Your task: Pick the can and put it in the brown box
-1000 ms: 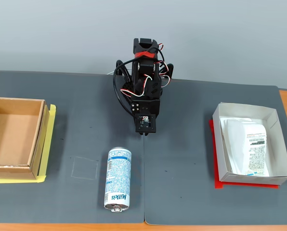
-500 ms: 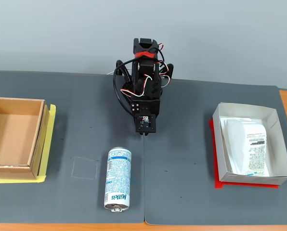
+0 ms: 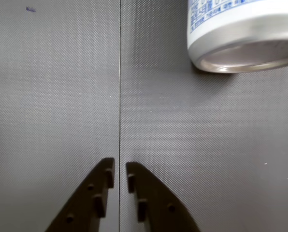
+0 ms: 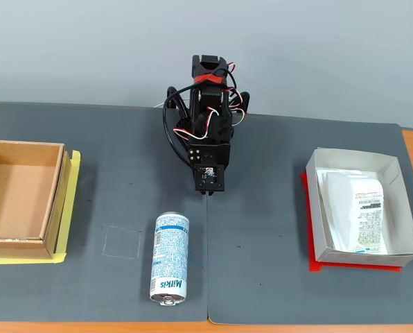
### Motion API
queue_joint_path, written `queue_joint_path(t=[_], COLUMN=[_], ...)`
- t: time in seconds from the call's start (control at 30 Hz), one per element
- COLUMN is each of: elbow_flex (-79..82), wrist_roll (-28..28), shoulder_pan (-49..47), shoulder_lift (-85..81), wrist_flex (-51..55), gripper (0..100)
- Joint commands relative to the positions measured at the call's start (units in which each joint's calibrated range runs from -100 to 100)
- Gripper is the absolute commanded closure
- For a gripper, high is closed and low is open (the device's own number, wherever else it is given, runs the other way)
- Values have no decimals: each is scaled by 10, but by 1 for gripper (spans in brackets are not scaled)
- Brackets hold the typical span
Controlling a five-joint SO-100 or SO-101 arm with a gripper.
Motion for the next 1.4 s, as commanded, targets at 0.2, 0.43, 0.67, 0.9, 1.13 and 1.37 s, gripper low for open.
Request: queue_joint_path(t=[0.2, 0.43, 0.67, 0.9, 1.13, 1.37], elbow_flex=[-31, -31, -31, -42, -170, -352], wrist_roll=[2, 1, 0, 3, 3, 3], shoulder_pan=[-1, -1, -2, 5, 6, 12], shoulder_lift=[-2, -2, -1, 5, 136, 333], wrist_flex=[-4, -4, -7, -6, -48, -129], gripper=[97, 97, 97, 97, 97, 97])
